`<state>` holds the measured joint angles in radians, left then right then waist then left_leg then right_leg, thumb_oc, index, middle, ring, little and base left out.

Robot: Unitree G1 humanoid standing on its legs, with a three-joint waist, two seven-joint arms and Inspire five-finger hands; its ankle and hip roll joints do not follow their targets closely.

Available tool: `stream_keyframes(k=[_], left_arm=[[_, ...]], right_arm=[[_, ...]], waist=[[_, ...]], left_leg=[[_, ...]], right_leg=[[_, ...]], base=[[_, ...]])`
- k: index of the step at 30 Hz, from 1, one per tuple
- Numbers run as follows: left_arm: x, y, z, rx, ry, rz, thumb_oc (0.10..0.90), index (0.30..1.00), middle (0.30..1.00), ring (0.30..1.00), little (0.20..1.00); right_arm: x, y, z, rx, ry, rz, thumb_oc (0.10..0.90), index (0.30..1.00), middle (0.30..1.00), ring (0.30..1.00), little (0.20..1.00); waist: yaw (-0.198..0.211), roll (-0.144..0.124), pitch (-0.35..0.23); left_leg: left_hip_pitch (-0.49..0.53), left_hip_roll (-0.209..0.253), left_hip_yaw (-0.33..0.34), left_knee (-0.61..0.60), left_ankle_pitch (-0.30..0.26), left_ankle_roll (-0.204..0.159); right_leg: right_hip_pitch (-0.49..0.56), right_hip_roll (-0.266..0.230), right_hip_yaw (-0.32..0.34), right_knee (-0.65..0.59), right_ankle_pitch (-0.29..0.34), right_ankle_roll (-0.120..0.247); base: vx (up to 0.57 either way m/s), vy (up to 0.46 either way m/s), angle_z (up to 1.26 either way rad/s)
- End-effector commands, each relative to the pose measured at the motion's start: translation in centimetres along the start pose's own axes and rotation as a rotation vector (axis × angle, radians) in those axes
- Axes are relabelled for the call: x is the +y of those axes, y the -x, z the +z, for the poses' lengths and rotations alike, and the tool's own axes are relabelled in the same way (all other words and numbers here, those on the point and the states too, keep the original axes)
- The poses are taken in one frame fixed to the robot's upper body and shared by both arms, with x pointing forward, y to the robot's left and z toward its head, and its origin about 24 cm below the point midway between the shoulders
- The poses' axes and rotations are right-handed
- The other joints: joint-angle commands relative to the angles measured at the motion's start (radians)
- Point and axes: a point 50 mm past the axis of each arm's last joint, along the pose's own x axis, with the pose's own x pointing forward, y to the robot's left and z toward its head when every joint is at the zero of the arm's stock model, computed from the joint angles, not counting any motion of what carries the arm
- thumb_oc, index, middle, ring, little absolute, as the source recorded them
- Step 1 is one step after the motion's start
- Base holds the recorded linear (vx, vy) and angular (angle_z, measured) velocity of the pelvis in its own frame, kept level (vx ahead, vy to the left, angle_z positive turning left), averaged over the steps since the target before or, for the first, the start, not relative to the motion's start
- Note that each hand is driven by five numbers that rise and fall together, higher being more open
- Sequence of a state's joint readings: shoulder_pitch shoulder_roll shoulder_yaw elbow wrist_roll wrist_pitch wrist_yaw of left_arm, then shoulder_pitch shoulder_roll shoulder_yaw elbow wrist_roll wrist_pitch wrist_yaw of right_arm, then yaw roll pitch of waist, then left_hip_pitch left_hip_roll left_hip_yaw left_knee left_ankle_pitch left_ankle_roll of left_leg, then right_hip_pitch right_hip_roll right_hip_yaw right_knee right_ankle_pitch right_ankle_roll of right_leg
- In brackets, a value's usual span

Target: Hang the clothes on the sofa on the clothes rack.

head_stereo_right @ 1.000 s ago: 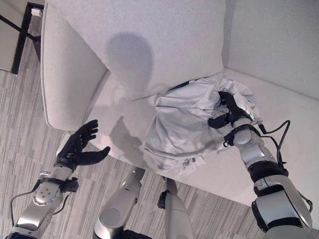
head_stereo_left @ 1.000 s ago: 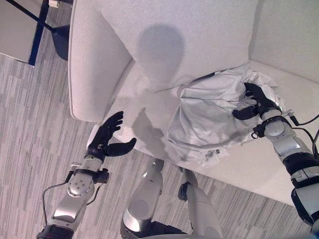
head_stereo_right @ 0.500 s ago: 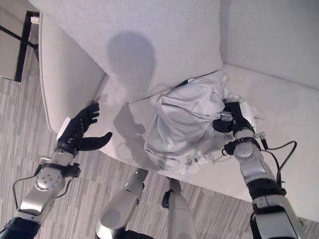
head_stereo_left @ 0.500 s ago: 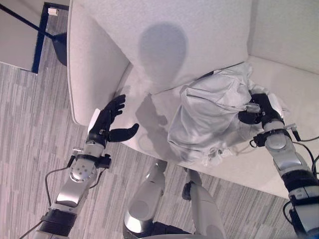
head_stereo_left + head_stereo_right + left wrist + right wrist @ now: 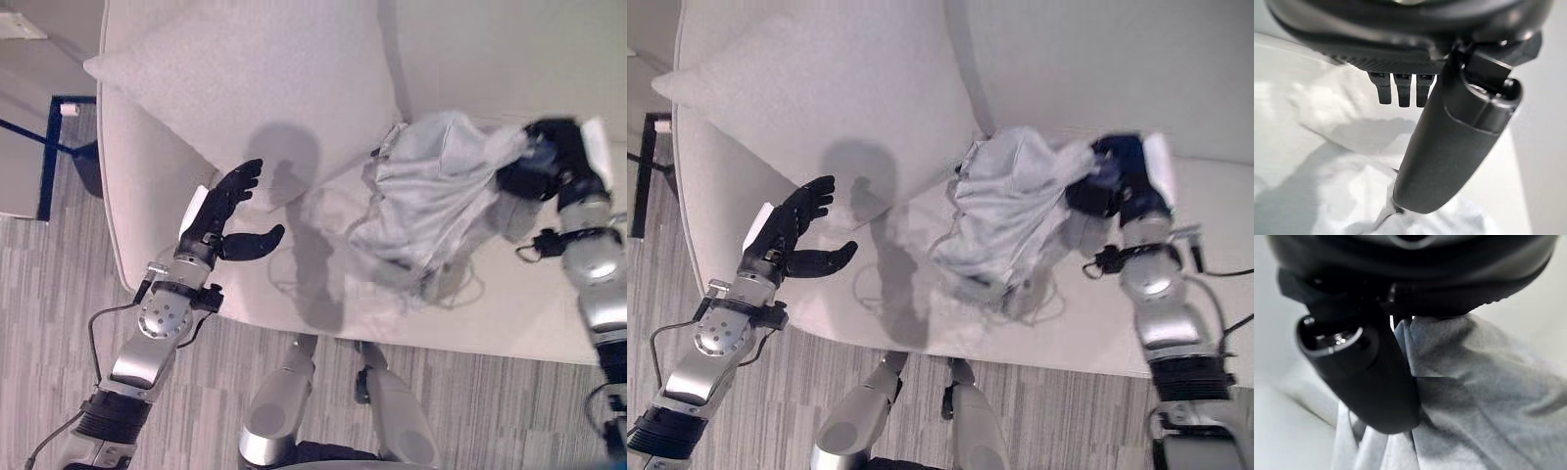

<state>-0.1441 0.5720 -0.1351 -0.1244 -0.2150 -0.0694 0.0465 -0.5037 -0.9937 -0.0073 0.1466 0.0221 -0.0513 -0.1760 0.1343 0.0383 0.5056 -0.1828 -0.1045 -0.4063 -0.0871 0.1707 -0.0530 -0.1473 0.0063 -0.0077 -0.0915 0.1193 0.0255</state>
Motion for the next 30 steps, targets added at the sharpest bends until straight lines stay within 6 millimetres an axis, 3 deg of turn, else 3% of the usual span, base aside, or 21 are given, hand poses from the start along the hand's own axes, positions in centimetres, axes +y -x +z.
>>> stream_keyframes(k=[1,2,3,5,7,9,15,22,27,30], left_arm=[[0.8,0.7,2.0,-0.123,-0.061,-0.018,0.8,0.9,0.9,0.9,0.9],[0.6,0.8,1.8,-0.112,-0.042,-0.022,0.8,0.9,0.9,0.9,0.9],[0.6,0.9,1.7,-0.111,-0.038,-0.018,0.8,0.9,0.9,0.9,0.9],[0.0,0.8,1.0,-0.084,0.003,-0.02,0.8,0.9,0.9,0.9,0.9],[-0.5,0.3,0.5,-0.068,0.013,-0.035,0.8,0.9,0.9,0.9,0.9],[-0.5,-0.1,0.6,-0.074,-0.003,-0.032,0.8,0.9,0.9,0.9,0.9],[-0.5,0.0,0.5,-0.073,0.005,-0.012,0.8,0.9,0.9,0.9,0.9],[-0.5,0.7,-0.4,-0.037,0.031,0.003,0.8,0.9,0.9,0.9,0.9],[-0.8,0.0,0.1,-0.059,0.06,-0.001,0.8,0.9,0.9,0.9,0.9],[-2.0,-0.6,0.0,-0.056,0.11,-0.036,0.8,0.9,0.9,0.9,0.9]], right_arm=[[-4.5,-2.5,7.3,-0.349,-0.053,-0.124,0.4,0.3,0.3,0.3,0.3],[-5.0,-3.0,8.2,-0.366,-0.021,-0.106,0.4,0.3,0.3,0.3,0.3],[-4.9,-3.1,8.3,-0.371,-0.02,-0.102,0.4,0.3,0.3,0.3,0.3],[-5.5,-4.2,9.3,-0.376,0.014,-0.081,0.4,0.3,0.3,0.3,0.3],[-5.2,-5.1,8.8,-0.317,0.06,0.002,0.425,0.338,0.338,0.338,0.338],[-4.8,-5.8,8.5,-0.279,0.098,0.051,0.4,0.3,0.3,0.3,0.3],[-4.1,-6.3,7.6,-0.229,0.075,0.078,0.4,0.3,0.3,0.3,0.3],[-4.8,-6.2,7.0,-0.213,-0.031,-0.006,0.4,0.3,0.3,0.3,0.3],[-5.0,-7.3,8.5,-0.249,-0.012,-0.03,0.4,0.3,0.3,0.3,0.3],[-5.1,-8.1,9.5,-0.267,-0.078,-0.073,0.4,0.3,0.3,0.3,0.3]], waist=[[0.011,-0.105,-0.221],[0.013,-0.121,-0.263],[0.009,-0.117,-0.261],[0.005,-0.132,-0.314],[-0.005,-0.151,-0.356],[-0.011,-0.16,-0.374],[-0.017,-0.158,-0.397],[-0.008,-0.165,-0.418],[-0.005,-0.164,-0.432],[-0.006,-0.163,-0.443]], left_leg=[[0.045,0.07,0.035,0.0,-0.128,0.008],[0.068,0.076,0.039,0.0,-0.138,0.008],[0.071,0.077,0.04,0.0,-0.14,0.008],[0.107,0.087,0.047,0.0,-0.155,0.007],[0.13,0.096,0.057,0.0,-0.166,0.004],[0.139,0.101,0.07,0.0,-0.169,0.001],[0.147,0.108,0.081,0.0,-0.176,0.001],[0.159,0.103,0.077,0.0,-0.18,0.001],[0.177,0.102,0.081,0.0,-0.186,0.0],[0.185,0.101,0.08,0.0,-0.189,0.0]], right_leg=[[0.059,-0.128,0.012,0.004,-0.022,0.079],[0.082,-0.131,0.009,0.004,-0.026,0.079],[0.085,-0.13,0.01,0.004,-0.027,0.079],[0.115,-0.13,0.011,0.004,-0.034,0.079],[0.132,-0.129,0.013,0.004,-0.035,0.081],[0.133,-0.127,0.018,0.004,-0.032,0.083],[0.132,-0.125,0.022,0.004,-0.028,0.086],[0.149,-0.129,0.01,0.004,-0.027,0.089],[0.166,-0.134,0.007,0.004,-0.029,0.091],[0.175,-0.137,0.006,0.004,-0.03,0.09]], base=[[0.15,-0.002,0.0],[0.11,-0.003,-0.11],[0.14,0.012,-0.15],[0.1,0.016,0.04],[0.06,0.01,0.07],[0.03,0.006,-0.02],[0.0,0.005,-0.05],[0.0,0.001,0.0],[0.0,0.0,0.0],[0.0,0.0,0.0]])
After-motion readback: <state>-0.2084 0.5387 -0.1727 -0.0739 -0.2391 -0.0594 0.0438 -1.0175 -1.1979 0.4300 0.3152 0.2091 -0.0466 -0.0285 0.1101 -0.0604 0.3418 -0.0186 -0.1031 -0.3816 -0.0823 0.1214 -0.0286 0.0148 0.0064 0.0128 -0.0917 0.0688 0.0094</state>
